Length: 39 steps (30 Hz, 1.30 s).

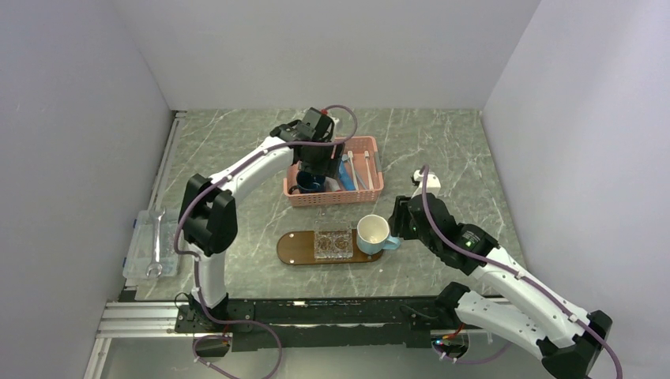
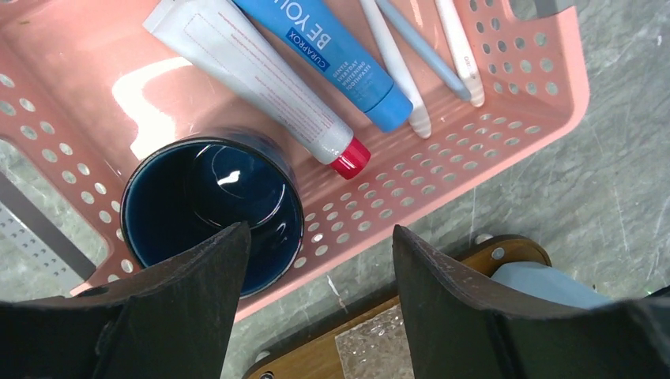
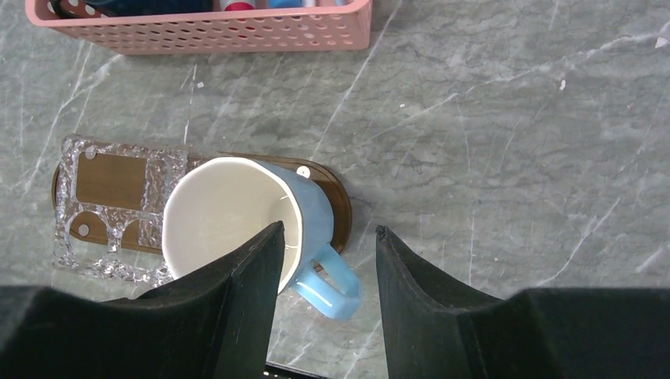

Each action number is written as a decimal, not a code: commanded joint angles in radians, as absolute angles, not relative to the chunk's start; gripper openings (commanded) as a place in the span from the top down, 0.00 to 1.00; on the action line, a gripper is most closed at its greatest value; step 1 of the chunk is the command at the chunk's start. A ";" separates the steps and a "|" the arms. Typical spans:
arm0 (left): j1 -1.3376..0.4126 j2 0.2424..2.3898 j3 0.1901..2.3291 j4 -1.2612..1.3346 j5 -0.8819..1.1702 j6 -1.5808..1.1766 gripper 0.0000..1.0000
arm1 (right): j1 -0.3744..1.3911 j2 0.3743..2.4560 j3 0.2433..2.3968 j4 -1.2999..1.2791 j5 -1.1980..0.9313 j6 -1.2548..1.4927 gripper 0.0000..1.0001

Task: Prepare toiletry sets of a toothbrush and toothpaste on the tray

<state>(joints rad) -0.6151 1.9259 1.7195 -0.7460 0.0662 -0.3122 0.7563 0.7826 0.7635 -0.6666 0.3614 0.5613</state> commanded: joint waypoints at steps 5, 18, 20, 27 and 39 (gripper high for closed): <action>-0.629 2.003 1.781 -0.757 0.075 -0.316 0.32 | 0.759 0.747 0.744 -0.677 0.378 0.575 0.51; -0.631 2.078 1.806 -0.761 0.036 -0.295 0.45 | 0.759 0.742 0.736 -0.661 0.353 0.563 0.51; -0.630 2.084 1.810 -0.763 0.032 -0.292 0.51 | 0.759 0.743 0.736 -0.661 0.353 0.562 0.51; -0.631 2.101 1.822 -0.774 0.003 -0.286 0.73 | 0.759 0.752 0.738 -0.658 0.352 0.561 0.51; -0.630 2.082 1.878 -0.781 -0.048 -0.262 1.00 | 0.759 0.766 0.745 -0.656 0.354 0.561 0.51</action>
